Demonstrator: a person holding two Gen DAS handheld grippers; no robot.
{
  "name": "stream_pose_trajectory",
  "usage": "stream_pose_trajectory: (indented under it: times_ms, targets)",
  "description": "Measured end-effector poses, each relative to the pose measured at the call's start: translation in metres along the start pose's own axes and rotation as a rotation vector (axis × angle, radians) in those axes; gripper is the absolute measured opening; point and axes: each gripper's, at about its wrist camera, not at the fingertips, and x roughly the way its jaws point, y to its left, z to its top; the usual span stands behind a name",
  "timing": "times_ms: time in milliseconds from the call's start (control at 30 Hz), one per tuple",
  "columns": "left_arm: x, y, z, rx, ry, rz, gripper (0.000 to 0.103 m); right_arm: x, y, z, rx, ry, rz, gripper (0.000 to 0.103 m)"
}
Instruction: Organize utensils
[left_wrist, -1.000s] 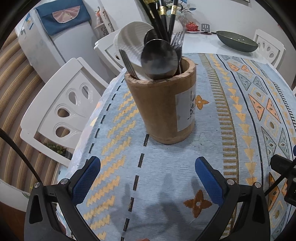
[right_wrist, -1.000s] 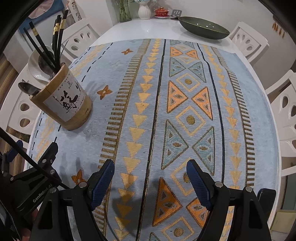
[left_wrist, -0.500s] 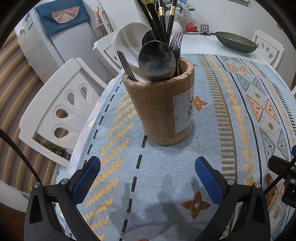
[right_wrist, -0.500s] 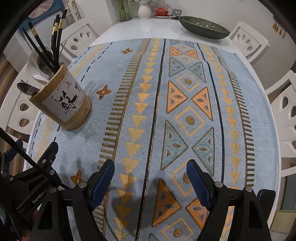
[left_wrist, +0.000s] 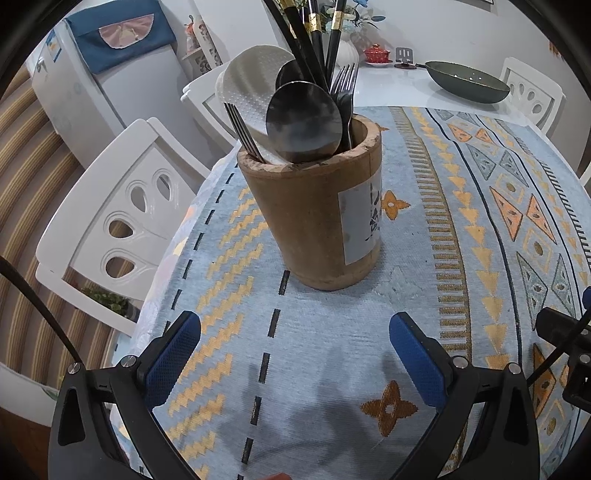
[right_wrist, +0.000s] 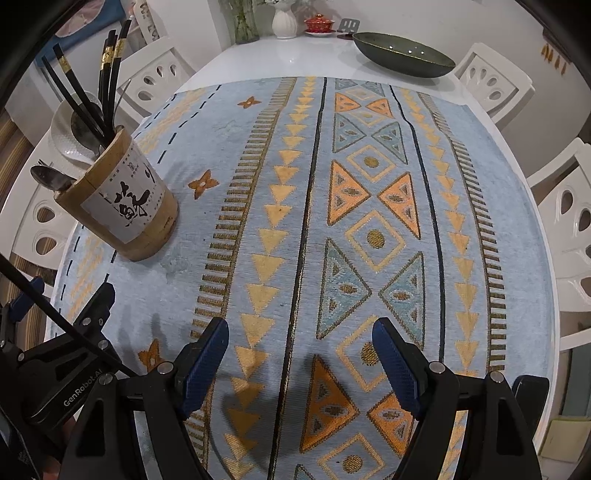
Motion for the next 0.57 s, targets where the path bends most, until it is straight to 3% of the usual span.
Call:
stream_pose_trajectory:
  times_ms: [300, 567]
  targets:
    - [-0.003, 0.002, -0.002, 0.01, -0.007, 0.016, 0.102, 0.001, 0.001, -0.002, 0.007, 0.001, 0.013, 0.078]
    - [0.005, 0.016, -0.007, -0.045, 0.013, 0.003, 0.102, -0.005, 0.001, -0.005, 0.028, -0.03, 0.045, 0.078]
